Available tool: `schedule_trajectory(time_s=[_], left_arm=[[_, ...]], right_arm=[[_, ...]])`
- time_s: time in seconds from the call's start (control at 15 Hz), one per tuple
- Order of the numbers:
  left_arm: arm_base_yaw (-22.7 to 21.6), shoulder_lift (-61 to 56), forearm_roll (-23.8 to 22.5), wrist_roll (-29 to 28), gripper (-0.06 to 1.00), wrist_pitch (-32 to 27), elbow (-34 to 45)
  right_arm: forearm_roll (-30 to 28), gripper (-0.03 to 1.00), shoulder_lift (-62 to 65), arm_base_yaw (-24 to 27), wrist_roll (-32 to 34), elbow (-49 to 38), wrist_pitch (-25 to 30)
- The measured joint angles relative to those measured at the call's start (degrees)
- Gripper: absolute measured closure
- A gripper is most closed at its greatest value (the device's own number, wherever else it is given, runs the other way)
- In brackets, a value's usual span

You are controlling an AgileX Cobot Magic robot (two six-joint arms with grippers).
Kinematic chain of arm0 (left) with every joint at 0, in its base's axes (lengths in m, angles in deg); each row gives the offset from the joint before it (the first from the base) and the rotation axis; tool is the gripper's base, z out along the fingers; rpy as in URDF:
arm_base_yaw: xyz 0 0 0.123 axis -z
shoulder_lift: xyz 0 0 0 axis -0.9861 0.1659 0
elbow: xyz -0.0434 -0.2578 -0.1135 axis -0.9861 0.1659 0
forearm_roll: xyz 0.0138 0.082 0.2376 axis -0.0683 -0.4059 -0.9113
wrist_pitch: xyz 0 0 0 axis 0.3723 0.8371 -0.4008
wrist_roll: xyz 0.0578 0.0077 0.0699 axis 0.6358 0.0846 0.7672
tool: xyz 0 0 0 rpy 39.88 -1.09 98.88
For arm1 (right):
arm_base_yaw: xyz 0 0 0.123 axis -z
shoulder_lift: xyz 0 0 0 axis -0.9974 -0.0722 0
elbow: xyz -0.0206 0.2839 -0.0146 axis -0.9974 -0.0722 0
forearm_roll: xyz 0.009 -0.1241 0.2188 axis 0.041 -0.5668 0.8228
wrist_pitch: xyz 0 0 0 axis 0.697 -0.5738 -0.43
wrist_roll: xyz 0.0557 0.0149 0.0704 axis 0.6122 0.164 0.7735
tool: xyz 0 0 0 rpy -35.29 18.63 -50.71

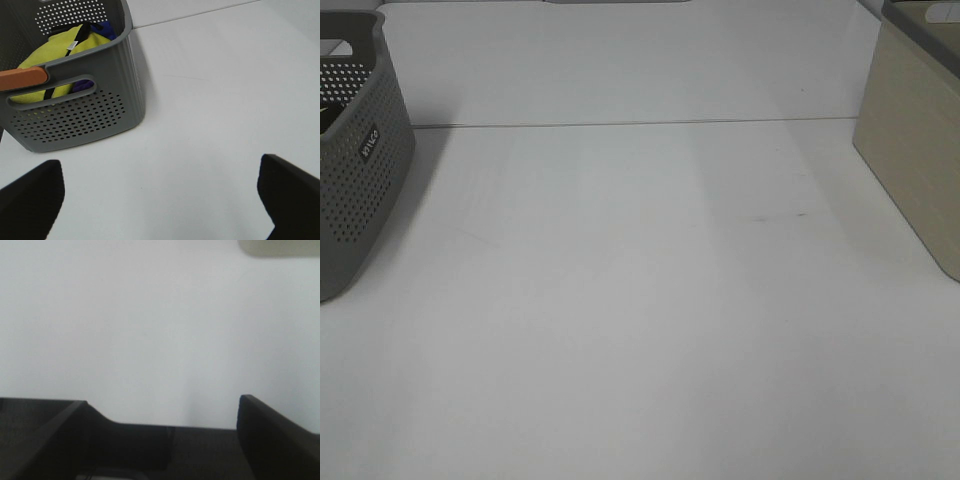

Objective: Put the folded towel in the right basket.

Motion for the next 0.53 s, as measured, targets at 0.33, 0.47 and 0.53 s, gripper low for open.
schedule_trajectory(time_s=[0.33, 0.47, 0.53], left_arm=[[0.0, 0.0, 0.0, 0.0, -0.04, 0.0, 0.0], [0.0, 0.0, 0.0, 0.0, -0.04, 0.0, 0.0], [0.0, 0.0, 0.0, 0.0, -0.04, 0.0, 0.0]], right_arm=[[0.0, 0.22, 18.4, -0.1, -1.4, -0.9, -1.2], [0.0, 0.22, 21.5, -0.1, -1.4, -1.0, -1.2], [0.0, 0.22, 21.5, -0.1, -1.4, -1.1, -1.2]])
